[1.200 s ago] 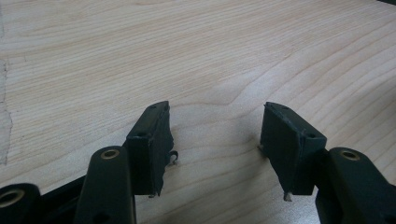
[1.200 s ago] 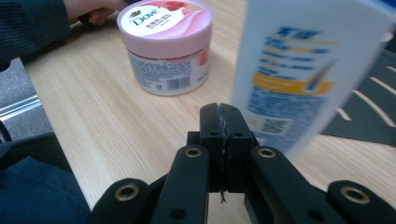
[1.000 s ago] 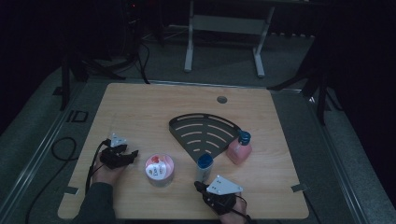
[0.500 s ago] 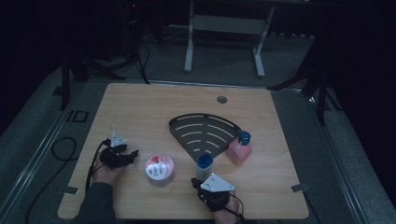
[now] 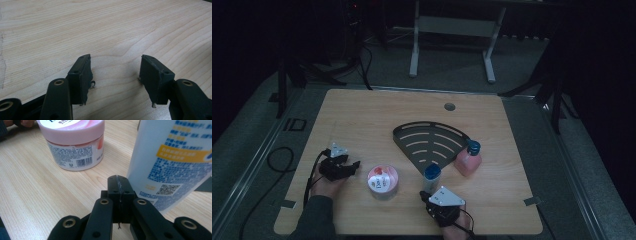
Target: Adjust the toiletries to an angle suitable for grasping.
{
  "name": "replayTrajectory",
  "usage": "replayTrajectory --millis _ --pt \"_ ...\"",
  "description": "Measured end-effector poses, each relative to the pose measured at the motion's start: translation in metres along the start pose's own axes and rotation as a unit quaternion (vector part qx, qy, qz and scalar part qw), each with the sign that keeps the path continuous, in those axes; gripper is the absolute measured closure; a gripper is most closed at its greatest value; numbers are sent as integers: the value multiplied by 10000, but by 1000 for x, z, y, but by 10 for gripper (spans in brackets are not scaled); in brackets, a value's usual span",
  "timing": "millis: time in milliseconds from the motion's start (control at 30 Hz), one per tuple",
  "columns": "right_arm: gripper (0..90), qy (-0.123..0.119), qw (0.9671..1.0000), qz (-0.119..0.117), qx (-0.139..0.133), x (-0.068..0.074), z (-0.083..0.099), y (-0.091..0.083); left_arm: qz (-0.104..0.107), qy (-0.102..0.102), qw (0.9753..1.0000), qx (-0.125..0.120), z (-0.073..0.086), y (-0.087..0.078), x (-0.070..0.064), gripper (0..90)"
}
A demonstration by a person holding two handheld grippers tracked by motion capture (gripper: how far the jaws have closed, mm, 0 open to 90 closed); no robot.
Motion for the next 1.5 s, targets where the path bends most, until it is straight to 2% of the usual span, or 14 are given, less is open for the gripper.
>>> replayTrajectory --millis 433,767,1033,1167,1333,1500 --pt "898 28 9999 118 89 -8 10 -10 2 -2 10000 -3 0 0 0 428" --pt "897 174 9994 248 139 -18 19 -19 2 2 10000 -4 0 0 0 427" --pt "898 313 9982 457 245 -27 28 -25 3 2 10000 -5 0 0 0 428" --pt "898 246 9987 389 202 -21 24 -24 2 6 10000 -3 0 0 0 427" --pt "895 134 9995 263 119 -9 14 -10 4 7 10000 -4 0 0 -1 427" --pt "895 51 9992 367 142 -1 10 5 8 13 10000 -2 0 0 0 427"
Point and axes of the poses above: each handheld gripper's, and its own axes: y roughly forward along the jaws, z roughly out of its underside, x roughly to its left, the point moved 5 cm from there along y, roughly forward along the jaws, and after that the axes turned 12 degrees about -y, right-handed, at the moved point
